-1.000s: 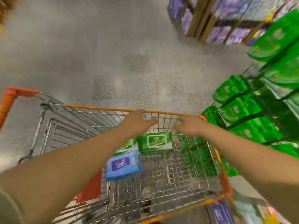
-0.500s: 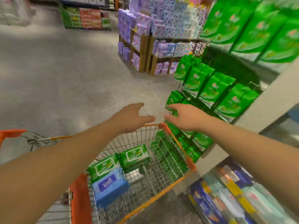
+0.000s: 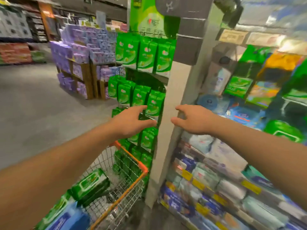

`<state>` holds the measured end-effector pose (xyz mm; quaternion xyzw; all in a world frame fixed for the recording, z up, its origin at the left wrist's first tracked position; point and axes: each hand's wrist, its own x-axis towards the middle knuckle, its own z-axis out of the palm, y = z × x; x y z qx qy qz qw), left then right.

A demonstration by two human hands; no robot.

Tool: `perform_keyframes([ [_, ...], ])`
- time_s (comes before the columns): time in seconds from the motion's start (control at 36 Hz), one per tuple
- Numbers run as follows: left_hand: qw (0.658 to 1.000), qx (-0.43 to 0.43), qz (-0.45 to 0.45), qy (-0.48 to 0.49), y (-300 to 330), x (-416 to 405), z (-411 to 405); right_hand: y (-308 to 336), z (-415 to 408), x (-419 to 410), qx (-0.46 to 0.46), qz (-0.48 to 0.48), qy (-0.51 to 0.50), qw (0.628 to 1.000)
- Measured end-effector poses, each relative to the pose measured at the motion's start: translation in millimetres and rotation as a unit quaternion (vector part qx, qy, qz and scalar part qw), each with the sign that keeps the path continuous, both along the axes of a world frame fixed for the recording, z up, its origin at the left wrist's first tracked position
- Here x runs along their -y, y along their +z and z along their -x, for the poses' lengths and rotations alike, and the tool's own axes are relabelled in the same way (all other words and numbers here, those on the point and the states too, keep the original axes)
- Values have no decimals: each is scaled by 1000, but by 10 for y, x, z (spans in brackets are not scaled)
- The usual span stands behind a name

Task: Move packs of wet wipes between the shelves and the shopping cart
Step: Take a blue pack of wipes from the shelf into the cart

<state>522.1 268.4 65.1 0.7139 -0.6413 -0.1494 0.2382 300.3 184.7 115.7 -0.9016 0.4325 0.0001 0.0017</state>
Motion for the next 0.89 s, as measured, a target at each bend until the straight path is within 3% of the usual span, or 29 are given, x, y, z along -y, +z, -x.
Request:
perform_keyframes([
  [0.53,981,17,-31,-190,97,687,3222,-17,3831,-194,21,1,-231,973],
  [0.89,960,43,-32,-275,137,1410,4423,-237,5062,-48,60,-33,-337,939],
])
